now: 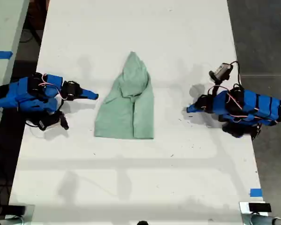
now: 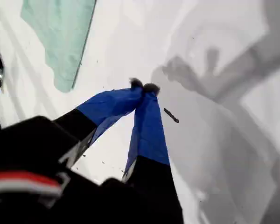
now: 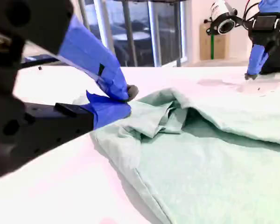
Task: Fold t shirt
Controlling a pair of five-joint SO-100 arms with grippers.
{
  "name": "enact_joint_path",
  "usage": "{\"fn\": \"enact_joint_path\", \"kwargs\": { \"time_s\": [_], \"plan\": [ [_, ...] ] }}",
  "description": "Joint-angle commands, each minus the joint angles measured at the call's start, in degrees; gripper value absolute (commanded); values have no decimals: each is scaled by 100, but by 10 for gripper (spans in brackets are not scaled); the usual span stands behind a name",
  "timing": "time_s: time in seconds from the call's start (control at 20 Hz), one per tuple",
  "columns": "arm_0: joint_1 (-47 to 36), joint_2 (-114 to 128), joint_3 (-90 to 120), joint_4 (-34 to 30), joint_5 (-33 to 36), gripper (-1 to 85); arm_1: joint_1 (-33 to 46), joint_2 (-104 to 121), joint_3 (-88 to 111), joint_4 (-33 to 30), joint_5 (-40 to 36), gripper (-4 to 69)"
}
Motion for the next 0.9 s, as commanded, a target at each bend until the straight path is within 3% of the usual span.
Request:
{"fn": "enact_joint_path", "kwargs": {
  "time_s": [0.0,0.1,0.25,0.4,0.55,0.85],
  "plan": [
    [299,-958,-1345,-123,448,-1,79,70,308,44,-26,-3],
    [176,-2672,-2593,255,316,-1,88,70,308,44,-18,-3],
    [88,-5924,-4711,1424,97,18,88,70,308,44,0,-3],
    [475,-8077,-6029,2118,-624,175,88,70,308,53,-18,-3],
    [536,-9044,-6073,2127,-1187,210,79,70,308,53,-26,-3],
    [694,-10143,-6091,1362,-1266,185,70,70,308,53,-26,-3]
  ]
}}
